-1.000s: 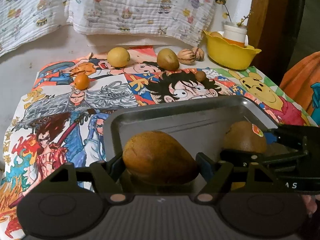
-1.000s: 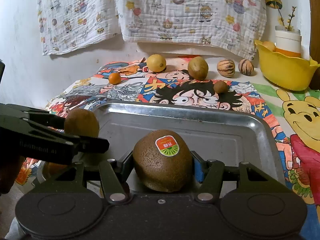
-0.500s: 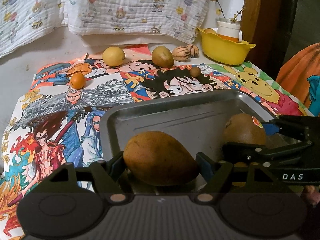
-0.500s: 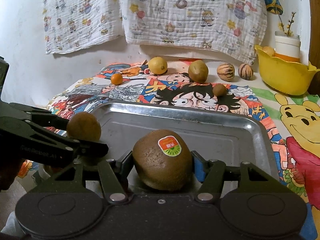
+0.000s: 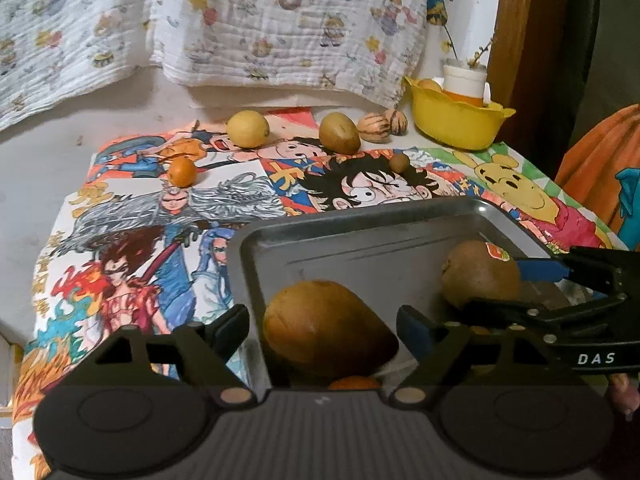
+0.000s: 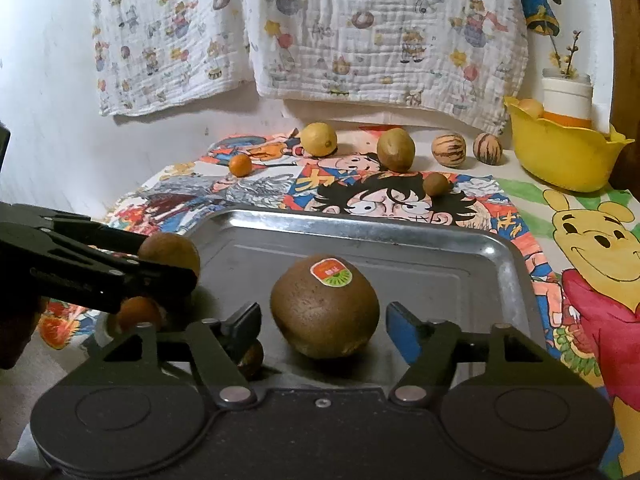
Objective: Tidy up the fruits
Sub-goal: 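Carry the pear and kiwi into the metal tray and open both grippers, then withdraw both grippers from the tray toward the remaining fruits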
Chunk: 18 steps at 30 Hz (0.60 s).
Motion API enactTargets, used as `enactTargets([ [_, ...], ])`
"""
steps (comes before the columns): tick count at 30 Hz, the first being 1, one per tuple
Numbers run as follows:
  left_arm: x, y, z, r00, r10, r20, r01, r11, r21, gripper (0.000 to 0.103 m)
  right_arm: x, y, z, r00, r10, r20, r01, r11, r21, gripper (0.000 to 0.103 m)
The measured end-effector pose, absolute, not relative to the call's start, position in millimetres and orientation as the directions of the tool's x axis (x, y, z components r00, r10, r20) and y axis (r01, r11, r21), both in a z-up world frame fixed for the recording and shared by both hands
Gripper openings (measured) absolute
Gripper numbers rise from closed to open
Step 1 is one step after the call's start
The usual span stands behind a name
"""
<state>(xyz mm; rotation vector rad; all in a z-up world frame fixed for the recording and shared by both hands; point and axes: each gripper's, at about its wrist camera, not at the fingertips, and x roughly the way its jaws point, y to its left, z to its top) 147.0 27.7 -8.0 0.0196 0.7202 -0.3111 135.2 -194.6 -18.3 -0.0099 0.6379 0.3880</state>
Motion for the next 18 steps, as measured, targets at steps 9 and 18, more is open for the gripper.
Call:
enactTargets([
  [9,111.7,42.8,-2.0,0.744,-0.284,-0.605,0.281,0.954,-0.103,0.099,104.7,-191.5,-11.2,0.738,0.414,-0.532,-0.407,0.903,0.137,0.095],
  [18,77.5,53.7,-7.5,0.758,-0.295,-0.582,0.311,0.948,-0.075,0.102,80.4,-187.8,-9.5,0.745,0.402,-0.533,-0.432,0.899,0.075,0.102],
])
